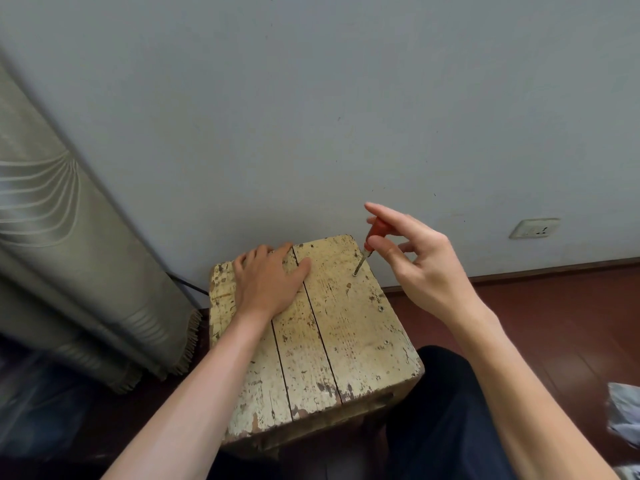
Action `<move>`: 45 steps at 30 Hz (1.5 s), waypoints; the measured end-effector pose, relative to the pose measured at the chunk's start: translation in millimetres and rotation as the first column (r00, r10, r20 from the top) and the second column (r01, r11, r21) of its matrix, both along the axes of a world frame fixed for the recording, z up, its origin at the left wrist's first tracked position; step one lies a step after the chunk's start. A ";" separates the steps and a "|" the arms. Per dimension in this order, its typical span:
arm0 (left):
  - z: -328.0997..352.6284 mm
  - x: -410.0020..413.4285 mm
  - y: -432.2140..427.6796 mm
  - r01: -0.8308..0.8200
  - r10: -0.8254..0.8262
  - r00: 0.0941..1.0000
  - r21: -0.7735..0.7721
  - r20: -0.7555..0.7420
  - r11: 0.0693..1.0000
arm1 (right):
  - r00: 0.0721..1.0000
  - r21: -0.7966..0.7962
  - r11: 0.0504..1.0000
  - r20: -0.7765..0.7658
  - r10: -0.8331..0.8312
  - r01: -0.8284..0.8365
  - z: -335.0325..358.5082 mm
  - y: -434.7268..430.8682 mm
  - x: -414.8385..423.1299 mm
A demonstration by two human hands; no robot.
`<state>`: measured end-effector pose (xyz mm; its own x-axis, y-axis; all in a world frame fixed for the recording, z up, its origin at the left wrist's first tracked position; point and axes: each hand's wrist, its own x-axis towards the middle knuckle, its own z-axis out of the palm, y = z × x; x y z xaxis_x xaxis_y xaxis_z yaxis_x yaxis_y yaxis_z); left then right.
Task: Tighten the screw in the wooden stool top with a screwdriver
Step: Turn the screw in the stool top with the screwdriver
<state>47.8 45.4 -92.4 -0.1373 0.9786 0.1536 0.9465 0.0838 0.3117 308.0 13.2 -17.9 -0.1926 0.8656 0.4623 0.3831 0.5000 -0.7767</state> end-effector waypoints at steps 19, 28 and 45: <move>-1.0 -0.2 0.1 0.000 0.000 1.000 -0.003 -0.007 1.000 | 0.982 0.086 0.979 -0.068 -0.179 0.184 -5.3 -3.0 -7.2; -1.0 0.5 -0.2 0.000 0.000 1.000 0.000 0.003 1.000 | 0.999 -0.021 1.000 -0.048 0.022 -0.023 0.6 1.1 7.5; 1.5 0.9 -0.6 0.002 -0.002 1.000 -0.008 0.002 1.000 | 0.997 -0.022 0.997 0.014 0.073 -0.072 5.1 1.8 10.1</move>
